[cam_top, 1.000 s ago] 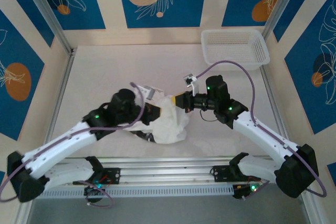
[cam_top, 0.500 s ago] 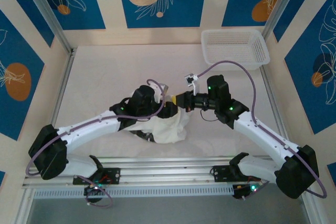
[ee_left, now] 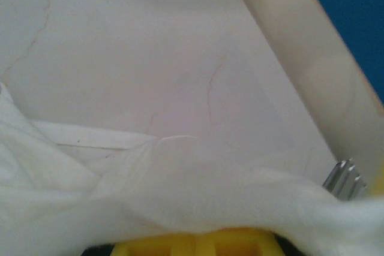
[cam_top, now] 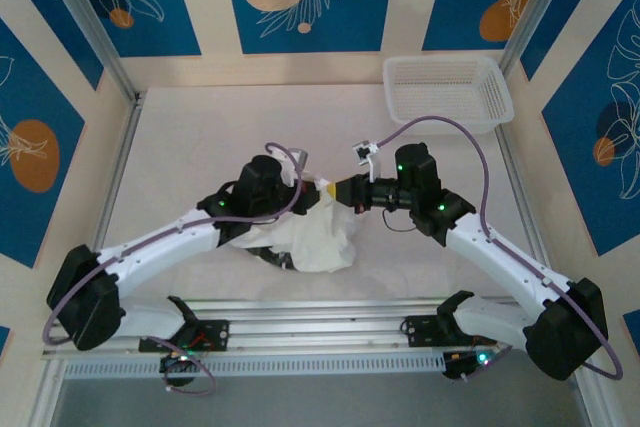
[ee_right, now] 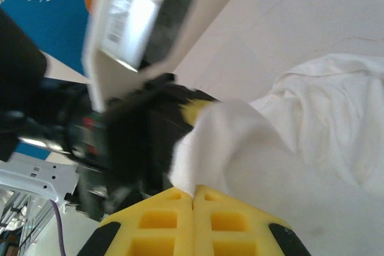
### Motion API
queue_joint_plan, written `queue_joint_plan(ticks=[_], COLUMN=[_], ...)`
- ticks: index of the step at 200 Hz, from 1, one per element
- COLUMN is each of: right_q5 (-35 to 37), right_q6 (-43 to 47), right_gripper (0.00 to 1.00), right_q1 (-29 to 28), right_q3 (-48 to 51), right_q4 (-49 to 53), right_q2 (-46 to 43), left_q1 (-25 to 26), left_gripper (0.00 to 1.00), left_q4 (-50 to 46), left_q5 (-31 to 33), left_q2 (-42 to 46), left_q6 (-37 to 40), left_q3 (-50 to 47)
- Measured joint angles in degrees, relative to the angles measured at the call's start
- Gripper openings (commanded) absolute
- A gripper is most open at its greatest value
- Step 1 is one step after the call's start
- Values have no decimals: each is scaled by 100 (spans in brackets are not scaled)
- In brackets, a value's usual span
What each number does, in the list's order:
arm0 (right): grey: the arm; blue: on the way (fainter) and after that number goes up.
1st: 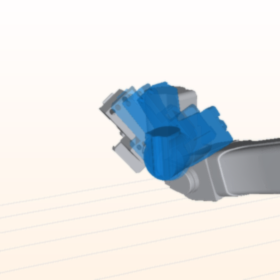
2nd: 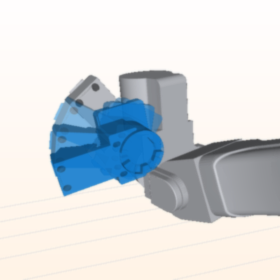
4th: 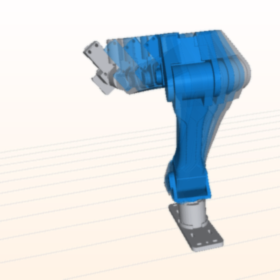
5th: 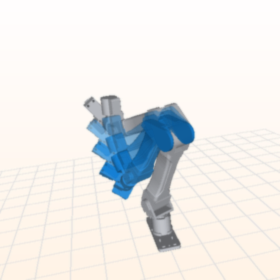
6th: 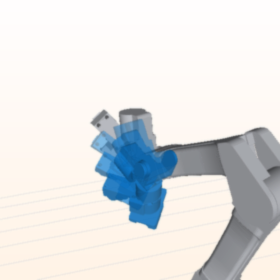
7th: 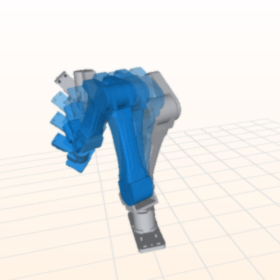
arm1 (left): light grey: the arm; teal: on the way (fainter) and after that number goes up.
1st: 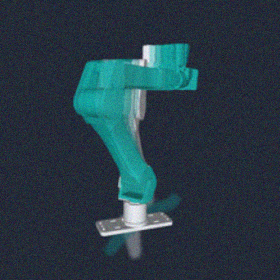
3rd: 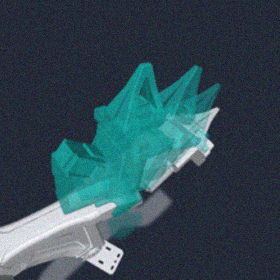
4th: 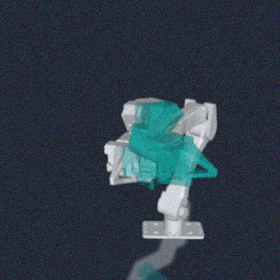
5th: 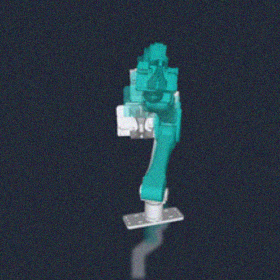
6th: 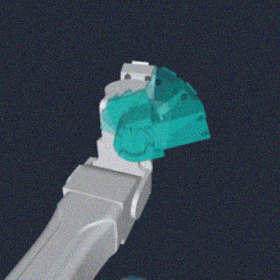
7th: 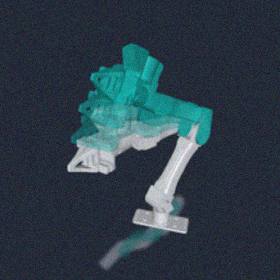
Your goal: Fold the inside-out t-shirt
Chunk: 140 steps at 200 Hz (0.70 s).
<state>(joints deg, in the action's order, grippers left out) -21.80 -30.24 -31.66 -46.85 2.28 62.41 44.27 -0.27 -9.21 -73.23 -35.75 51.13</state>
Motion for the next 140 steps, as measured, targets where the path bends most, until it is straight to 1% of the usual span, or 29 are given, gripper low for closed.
queue_joint_plan(ticks=[30,43,57,73,84,101,118,140], right_q5=[103,289,730,1270,1473,1504,1381,1222], right_q6=[15,28,44,142,168,205,-22,-452], right_gripper=[0,9,13,24,30,41,51,59], right_q1=[256,332,389,400,411,413,348,59], right_q3=[52,63,63,70,90,201,402,782], right_q4=[205,363,610,879,1025,1075,1038,691], right_q2=[0,2,2,2,-7,-129,-468,-968], left_q1=[-42,-55,-74,-76,-79,-79,-79,-79], left_gripper=[0,0,0,0,0,0,0,0], left_q4=[-223,-302,-398,-551,-656,-767,-826,-835], left_q5=[-240,-378,-592,-804,-883,-955,-1008,-1040], left_q2=[450,573,645,654,656,656,638,564], left_q6=[26,31,76,175,205,291,332,332], left_q3=[0,0,2,15,15,15,15,15])
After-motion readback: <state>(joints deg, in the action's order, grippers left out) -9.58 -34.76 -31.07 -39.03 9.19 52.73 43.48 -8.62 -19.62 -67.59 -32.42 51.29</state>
